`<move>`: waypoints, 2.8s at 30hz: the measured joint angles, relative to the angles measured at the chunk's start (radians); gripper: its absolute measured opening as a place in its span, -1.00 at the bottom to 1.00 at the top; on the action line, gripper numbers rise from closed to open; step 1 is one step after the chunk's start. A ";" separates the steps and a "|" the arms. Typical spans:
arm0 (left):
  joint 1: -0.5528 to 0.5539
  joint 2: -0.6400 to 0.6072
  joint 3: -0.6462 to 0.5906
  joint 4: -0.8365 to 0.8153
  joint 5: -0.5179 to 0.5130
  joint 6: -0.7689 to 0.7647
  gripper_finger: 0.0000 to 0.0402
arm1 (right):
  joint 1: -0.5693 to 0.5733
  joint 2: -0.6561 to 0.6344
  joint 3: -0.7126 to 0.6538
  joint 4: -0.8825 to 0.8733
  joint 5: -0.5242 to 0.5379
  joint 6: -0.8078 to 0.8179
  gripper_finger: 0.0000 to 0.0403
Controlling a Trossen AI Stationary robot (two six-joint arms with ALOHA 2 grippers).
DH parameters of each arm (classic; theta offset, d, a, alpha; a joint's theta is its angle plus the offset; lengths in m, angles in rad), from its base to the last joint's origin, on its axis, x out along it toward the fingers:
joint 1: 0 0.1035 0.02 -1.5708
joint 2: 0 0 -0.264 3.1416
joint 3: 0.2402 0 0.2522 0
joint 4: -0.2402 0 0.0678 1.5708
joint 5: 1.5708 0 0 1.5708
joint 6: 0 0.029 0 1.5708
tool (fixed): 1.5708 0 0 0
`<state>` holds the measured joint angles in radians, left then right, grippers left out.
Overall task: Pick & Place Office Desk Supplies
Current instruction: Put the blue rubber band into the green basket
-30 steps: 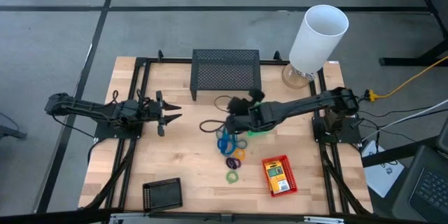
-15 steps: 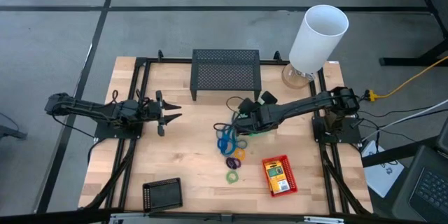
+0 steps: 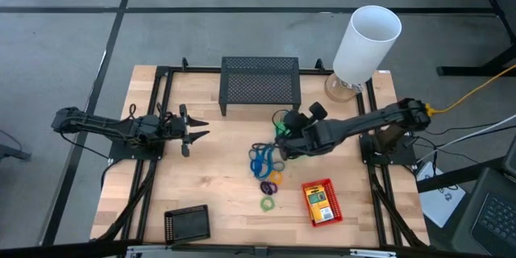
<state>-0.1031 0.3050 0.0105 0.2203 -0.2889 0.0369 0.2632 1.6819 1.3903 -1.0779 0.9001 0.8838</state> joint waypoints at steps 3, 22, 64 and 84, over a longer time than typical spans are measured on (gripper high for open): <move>0.000 0.000 0.000 0.000 0.001 -0.012 -0.36 | 0.018 -0.017 0.000 -0.001 0.013 0.008 -1.00; 0.000 0.000 0.000 0.000 0.002 0.008 -0.36 | -0.047 -0.016 -0.188 -0.002 -0.212 0.108 -1.00; 0.000 0.000 0.000 -0.024 -0.005 -0.026 -0.36 | -0.026 -0.014 -0.214 0.658 -0.459 -0.368 -0.22; 0.000 0.000 0.000 -0.042 -0.009 -0.024 -0.36 | -0.117 0.141 -0.196 0.813 -0.699 -0.318 -0.28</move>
<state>-0.1030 0.3054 0.0109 0.1788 -0.2977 0.0129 0.1463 1.8234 1.1940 -0.2653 0.2016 0.5655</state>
